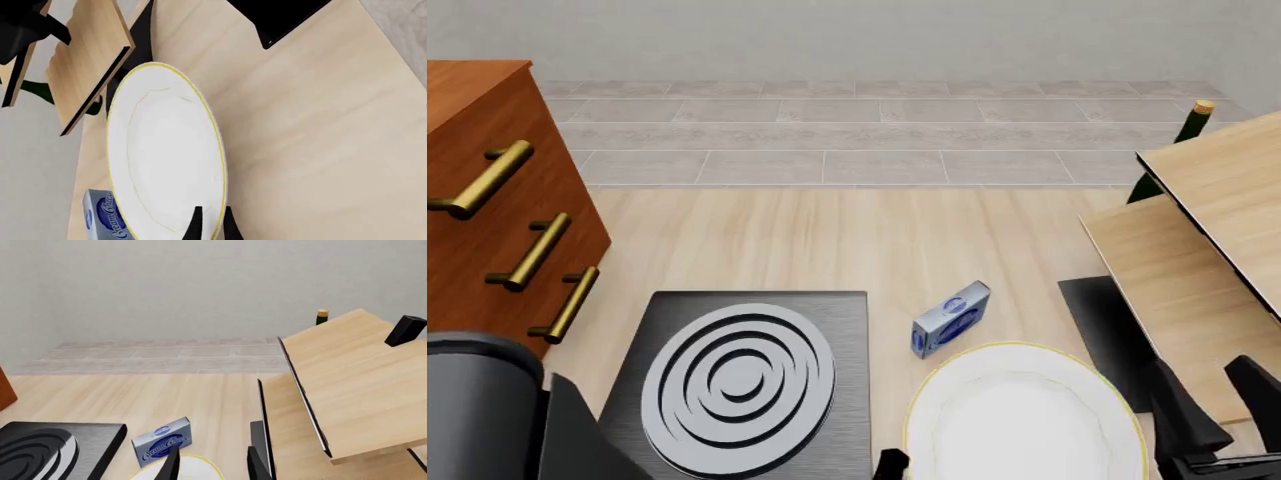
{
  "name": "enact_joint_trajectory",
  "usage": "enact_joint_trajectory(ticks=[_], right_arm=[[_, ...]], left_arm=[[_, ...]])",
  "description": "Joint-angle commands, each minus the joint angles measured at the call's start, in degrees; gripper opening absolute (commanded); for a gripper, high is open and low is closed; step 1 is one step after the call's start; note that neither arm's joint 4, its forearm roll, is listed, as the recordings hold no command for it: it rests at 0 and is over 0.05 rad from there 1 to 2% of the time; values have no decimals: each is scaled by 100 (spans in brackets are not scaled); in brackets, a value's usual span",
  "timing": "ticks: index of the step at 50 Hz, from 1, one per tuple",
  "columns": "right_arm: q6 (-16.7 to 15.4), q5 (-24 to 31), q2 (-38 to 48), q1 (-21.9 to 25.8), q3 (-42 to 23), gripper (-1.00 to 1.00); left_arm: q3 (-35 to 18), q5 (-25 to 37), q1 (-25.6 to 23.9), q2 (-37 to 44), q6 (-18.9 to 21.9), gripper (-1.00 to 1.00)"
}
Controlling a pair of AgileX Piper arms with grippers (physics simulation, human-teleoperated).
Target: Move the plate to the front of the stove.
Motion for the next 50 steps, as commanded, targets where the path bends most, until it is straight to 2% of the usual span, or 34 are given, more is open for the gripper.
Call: enact_joint_trajectory(ticks=[1,14,16,19,25,39,50], right_arm=[[12,42,-55,0,0,100],[10,9,-58,5,-1,100],[16,8,-60,-3,-1,100],[24,4,-59,-14,-1,100],[16,-14,-41,-10,-1,100],[8,-143,69,-5,-2,100],[27,-151,62,-9,-2,100]], left_arm=[[-232,213,140,549,1499,-100],[-175,162,139,459,1609,-100],[-133,152,145,390,1679,-100],[-167,342,103,168,1569,-100],[-103,369,39,-59,1800,-100],[-87,765,-40,-719,1891,-100],[1,787,-47,-963,2093,-100]])
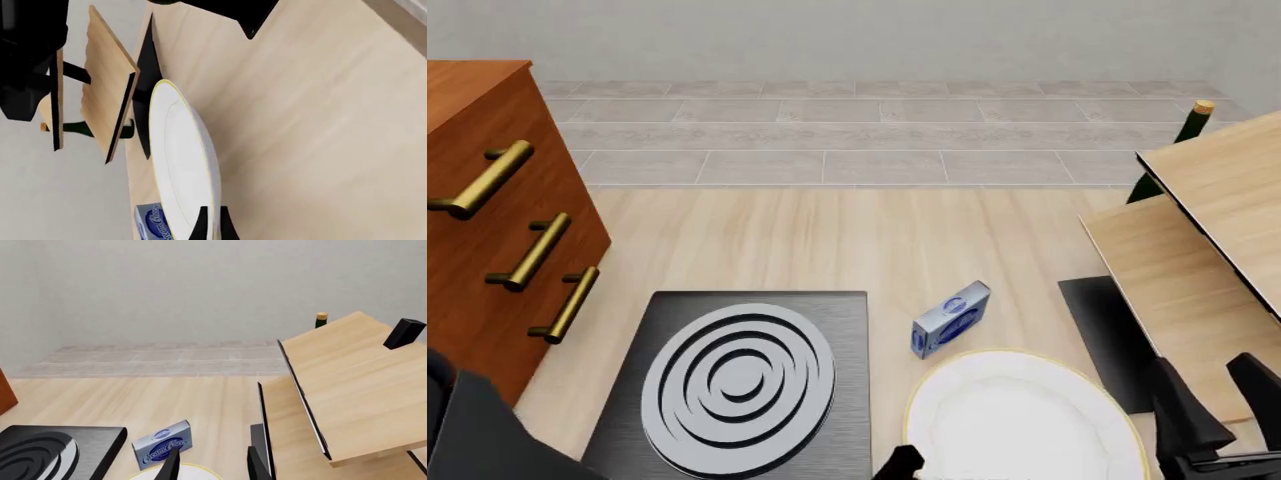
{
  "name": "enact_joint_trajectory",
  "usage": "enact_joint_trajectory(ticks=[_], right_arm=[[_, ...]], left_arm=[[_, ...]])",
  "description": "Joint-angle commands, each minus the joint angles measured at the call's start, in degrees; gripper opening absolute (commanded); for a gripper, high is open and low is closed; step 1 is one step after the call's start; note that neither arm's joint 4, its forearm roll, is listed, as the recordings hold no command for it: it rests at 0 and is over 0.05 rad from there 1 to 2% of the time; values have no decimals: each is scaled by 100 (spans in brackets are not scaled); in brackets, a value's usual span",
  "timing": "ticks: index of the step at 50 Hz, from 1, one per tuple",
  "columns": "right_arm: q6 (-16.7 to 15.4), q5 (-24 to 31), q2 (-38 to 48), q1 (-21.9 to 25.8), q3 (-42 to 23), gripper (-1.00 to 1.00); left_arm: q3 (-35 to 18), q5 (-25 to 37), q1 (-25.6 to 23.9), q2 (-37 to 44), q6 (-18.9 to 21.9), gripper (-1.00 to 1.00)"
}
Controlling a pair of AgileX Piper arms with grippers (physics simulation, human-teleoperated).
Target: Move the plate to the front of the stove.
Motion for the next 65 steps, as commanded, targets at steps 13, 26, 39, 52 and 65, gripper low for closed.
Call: enact_joint_trajectory(ticks=[13,26,39,52,65], right_arm=[[20,0,-40,-8,-2,100],[70,33,-143,-27,1,100],[120,19,-166,-28,-89,100],[158,51,-154,2,-190,100],[232,182,-168,76,-405,100]], left_arm=[[66,246,-24,-601,409,-100],[165,525,74,-1168,587,-100],[496,464,396,-1550,892,-100],[703,348,757,-1750,1166,-100],[878,-109,1044,-1751,1582,-100]])
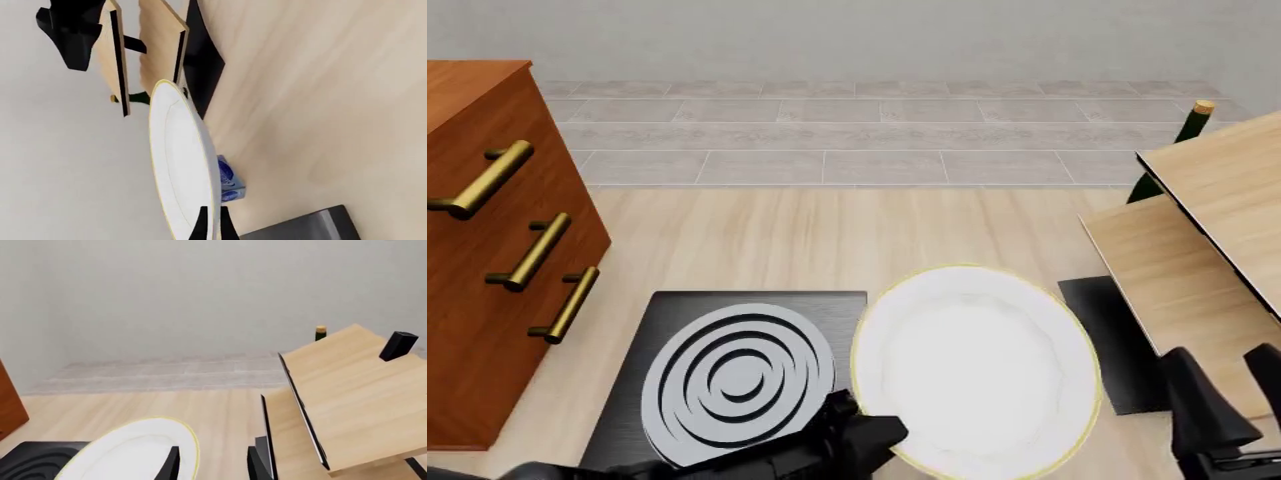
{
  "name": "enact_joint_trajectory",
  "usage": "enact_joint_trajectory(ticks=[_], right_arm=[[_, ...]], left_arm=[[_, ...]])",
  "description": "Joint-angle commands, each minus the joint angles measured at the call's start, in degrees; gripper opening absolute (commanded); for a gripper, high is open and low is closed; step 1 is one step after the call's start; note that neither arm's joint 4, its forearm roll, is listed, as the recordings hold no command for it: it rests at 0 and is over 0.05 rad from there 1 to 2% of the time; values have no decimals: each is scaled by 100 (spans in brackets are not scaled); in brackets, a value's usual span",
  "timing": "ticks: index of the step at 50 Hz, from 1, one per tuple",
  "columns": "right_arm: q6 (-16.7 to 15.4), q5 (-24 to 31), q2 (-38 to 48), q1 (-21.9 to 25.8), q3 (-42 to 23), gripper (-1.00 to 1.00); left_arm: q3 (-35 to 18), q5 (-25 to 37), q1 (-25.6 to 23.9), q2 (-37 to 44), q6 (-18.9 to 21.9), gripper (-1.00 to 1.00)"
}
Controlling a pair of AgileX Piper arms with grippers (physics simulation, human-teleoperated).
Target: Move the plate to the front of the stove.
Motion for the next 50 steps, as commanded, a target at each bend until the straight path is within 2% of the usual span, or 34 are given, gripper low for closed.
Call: enact_joint_trajectory(ticks=[1,11,13,18,24,30,34,35,44,50], right_arm=[[66,95,-8,75,-181,100],[153,468,-10,277,-665,100],[205,578,-10,363,-765,100],[367,843,-11,476,-1038,100],[532,1222,-10,616,-1342,100],[976,1375,-10,845,-1413,100],[1394,1390,-10,973,-1388,100],[1330,1416,-10,1022,-1406,100],[1678,1527,-10,1174,-1383,100],[1740,1580,-10,1213,-1392,100]], left_arm=[[111,-305,237,-95,296,-100],[156,-956,483,-86,627,-100],[214,-1242,494,15,843,-100],[200,-1464,460,-16,875,-100],[137,-1445,446,-173,841,-100],[111,-1432,430,-297,843,-100],[111,-1425,432,-366,837,-100],[128,-1449,431,-350,858,-100],[133,-1423,399,-462,854,-100],[156,-1475,372,-447,855,-100]])
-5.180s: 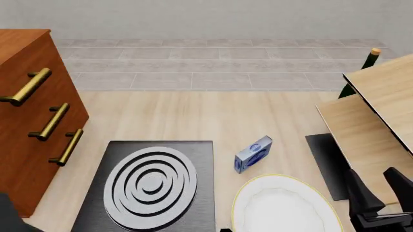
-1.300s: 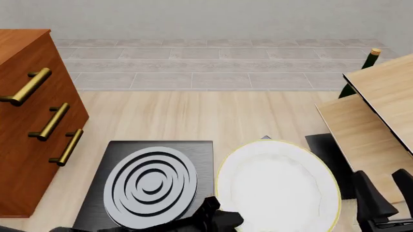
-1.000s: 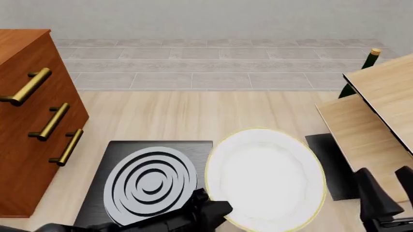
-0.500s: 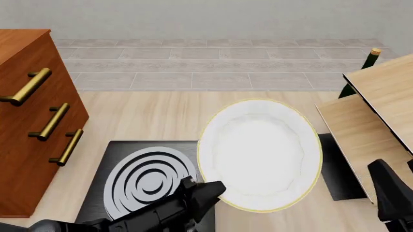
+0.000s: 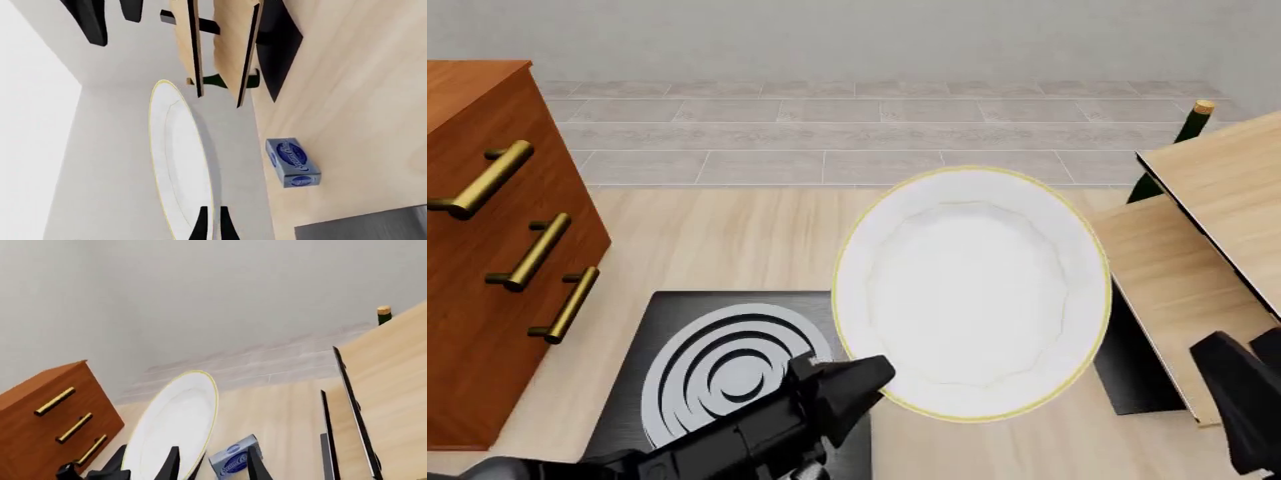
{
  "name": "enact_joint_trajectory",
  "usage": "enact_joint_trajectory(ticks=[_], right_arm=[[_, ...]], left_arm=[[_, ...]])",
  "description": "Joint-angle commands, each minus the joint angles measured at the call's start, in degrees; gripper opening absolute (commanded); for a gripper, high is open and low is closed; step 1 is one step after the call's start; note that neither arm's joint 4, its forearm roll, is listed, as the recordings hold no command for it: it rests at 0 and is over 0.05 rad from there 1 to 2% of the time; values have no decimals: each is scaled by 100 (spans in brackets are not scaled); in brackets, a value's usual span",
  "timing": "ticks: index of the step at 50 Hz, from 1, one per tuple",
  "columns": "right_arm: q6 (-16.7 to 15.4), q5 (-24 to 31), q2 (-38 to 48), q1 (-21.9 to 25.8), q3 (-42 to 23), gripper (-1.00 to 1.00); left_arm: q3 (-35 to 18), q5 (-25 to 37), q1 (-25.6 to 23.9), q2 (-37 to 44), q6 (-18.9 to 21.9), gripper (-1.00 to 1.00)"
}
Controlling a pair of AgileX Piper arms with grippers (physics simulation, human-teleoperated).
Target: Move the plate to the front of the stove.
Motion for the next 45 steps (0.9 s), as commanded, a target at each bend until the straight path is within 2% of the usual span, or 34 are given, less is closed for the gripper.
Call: enact_joint_trajectory(ticks=[1,11,19,22,45], right_arm=[[376,133,0,157,-21,100],[464,101,0,113,19,100],[817,-223,12,263,339,100],[837,-300,28,322,416,100],[1022,-2193,1840,502,682,100]], left_arm=[[-7,-85,-30,-80,43,-100],[-13,-175,-80,-10,61,-100],[-34,-173,-135,-32,73,-100],[-27,-167,-150,-56,94,-100],[3,-195,-210,-115,64,-100]])
